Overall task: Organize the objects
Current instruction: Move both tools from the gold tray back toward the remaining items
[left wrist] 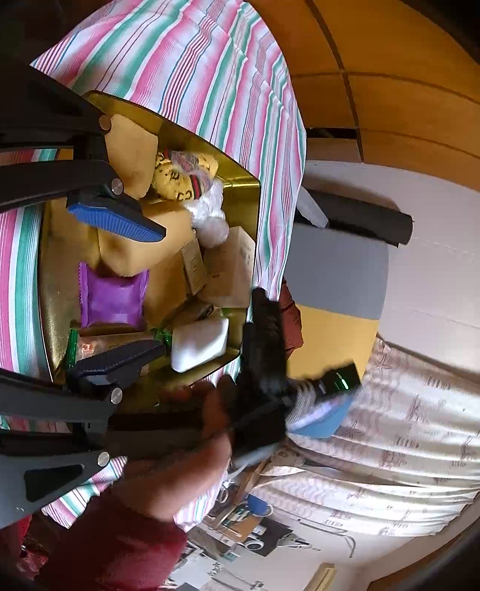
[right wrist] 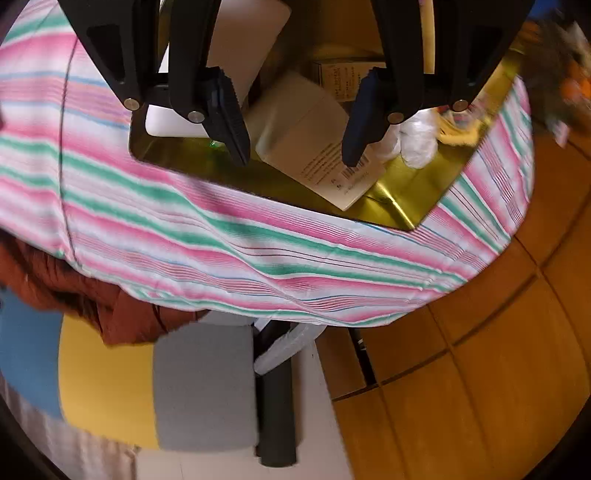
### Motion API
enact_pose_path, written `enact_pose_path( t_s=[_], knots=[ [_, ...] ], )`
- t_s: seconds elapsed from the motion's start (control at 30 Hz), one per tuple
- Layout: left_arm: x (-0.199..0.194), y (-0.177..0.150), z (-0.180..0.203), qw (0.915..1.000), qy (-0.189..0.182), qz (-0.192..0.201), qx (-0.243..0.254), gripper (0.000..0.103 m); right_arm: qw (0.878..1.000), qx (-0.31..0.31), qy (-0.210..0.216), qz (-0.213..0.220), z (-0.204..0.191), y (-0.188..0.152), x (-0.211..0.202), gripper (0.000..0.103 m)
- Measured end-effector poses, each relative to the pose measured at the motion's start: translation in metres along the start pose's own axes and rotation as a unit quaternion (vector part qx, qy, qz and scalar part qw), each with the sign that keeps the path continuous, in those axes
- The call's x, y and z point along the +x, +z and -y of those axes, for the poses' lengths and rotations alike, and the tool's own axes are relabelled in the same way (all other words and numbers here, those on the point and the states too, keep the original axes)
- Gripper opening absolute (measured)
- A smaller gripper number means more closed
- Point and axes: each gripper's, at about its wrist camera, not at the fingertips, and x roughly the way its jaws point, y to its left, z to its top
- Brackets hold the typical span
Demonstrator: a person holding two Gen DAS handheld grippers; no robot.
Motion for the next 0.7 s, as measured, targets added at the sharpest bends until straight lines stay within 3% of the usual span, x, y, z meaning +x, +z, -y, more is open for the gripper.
enact_pose_path(
  t_s=[0.3,0.47,0.7],
  knots=[
    [0.007,-0.01,0.009,0.9997,-0.014,-0.019,-0.004,0.056,0.998,0.032,-0.036,0.04,0.027,-0.024,-0.058,0.053],
    [0.012,-0.016,0.025,0.9985,-0.041,-0.036,-0.007,0.057,0.996,0.054,-0.055,0.051,0.052,-0.047,-0.08,0.067],
    [0.023,-0.021,0.073,0.9953,-0.075,-0.059,0.018,0.057,0.988,0.09,-0.114,0.049,0.118,-0.083,-0.107,0.07]
  ],
)
